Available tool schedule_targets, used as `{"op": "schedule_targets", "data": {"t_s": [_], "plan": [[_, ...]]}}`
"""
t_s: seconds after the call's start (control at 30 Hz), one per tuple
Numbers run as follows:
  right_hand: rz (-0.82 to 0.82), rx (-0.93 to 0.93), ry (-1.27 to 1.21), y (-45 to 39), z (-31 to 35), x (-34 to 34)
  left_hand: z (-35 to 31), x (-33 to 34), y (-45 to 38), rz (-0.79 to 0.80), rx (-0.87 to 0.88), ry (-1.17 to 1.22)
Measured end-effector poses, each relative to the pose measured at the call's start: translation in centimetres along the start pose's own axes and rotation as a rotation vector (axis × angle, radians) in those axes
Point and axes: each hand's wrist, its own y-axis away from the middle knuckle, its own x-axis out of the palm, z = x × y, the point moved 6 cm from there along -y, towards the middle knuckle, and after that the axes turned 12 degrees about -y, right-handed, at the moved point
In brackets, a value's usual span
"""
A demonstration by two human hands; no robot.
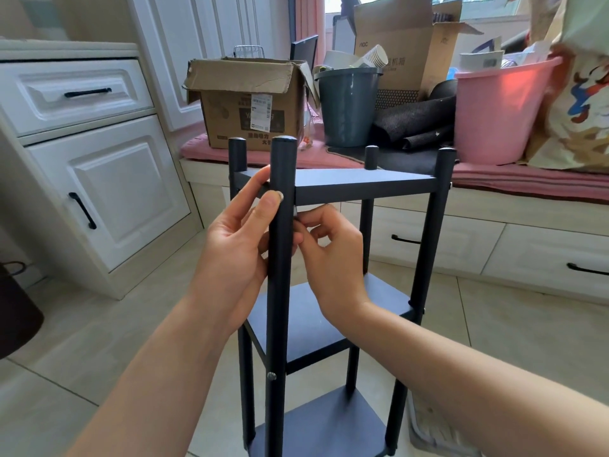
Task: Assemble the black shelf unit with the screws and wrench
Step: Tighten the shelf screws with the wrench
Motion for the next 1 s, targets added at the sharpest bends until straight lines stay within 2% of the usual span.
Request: {"op": "schedule_targets", "data": {"t_s": [0.33, 0.73, 0.87, 1.0], "plan": [[-0.029, 0.129, -0.099, -0.9, -1.1, 1.1, 0.0, -0.5, -0.3, 0.010, -0.017, -0.028], [0.075, 0.014, 0.045, 0.2, 0.6, -3.7, 0.0, -2.1, -0.6, -0.031, -0.040, -0.008], [0.016, -0.038, 0.104, -0.6, 1.8, -6.7, 0.2, -3.7, -0.9, -0.066, -0.029, -0.035], [-0.031, -0.105, 0.288, -2.3, 3.4, -9.9, 0.8, -5.3, -1.2, -0.140, 0.012, -0.131]]}}
